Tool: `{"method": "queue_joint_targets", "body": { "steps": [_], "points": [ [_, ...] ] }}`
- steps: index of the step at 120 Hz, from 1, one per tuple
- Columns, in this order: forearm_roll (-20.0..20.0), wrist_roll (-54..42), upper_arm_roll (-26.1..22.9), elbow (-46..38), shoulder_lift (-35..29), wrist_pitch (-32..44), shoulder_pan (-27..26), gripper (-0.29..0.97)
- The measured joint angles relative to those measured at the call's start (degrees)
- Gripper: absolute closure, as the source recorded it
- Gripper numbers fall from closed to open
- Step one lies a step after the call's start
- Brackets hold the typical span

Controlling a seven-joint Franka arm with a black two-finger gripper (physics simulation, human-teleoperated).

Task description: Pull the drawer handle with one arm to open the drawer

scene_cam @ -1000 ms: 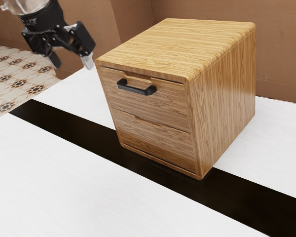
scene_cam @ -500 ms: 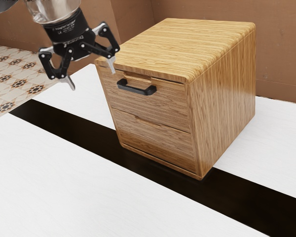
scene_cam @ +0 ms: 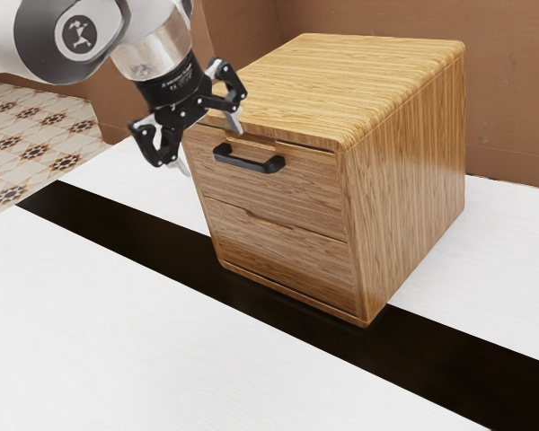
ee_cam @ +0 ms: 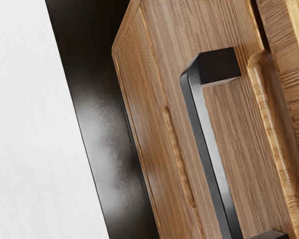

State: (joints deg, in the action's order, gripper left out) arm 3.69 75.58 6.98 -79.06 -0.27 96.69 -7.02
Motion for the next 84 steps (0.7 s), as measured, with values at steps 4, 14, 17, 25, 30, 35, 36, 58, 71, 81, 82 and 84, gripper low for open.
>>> {"method": "queue_joint_targets", "body": {
  "steps": [4, 14, 17, 25, 30, 35, 36, 58, 71, 81, 82, 84],
  "points": [
    [0.0, 0.8, 0.1, -0.55, -0.03, 0.99, -0.01, 0.0],
    [0.0, 2.64, 0.15, -3.18, -0.73, 3.51, 0.11, 0.0],
    [0.0, 3.15, 0.14, -3.74, -0.98, 4.14, 0.15, 0.0],
    [0.0, 4.43, 0.14, -5.4, -1.73, 5.7, 0.18, 0.0],
    [0.0, 5.16, 0.18, -6.08, -2.06, 6.56, 0.09, 0.0],
    [0.0, 5.85, 0.2, -6.92, -2.33, 7.33, -0.05, 0.0],
    [0.0, 5.98, 0.21, -7.11, -2.4, 7.5, -0.08, 0.0],
    [-0.06, 8.5, 0.58, -9.93, -3.68, 10.12, -1.14, 0.01],
    [-0.1, 9.68, 0.88, -11.62, -5.04, 10.89, -0.84, 0.01],
    [-0.13, 10.45, 1.32, -12.59, -5.52, 11.47, -0.71, 0.01],
    [-0.14, 10.52, 1.35, -12.66, -5.54, 11.54, -0.69, 0.01],
    [-0.14, 10.66, 1.4, -12.77, -5.58, 11.65, -0.64, 0.01]
  ]
}}
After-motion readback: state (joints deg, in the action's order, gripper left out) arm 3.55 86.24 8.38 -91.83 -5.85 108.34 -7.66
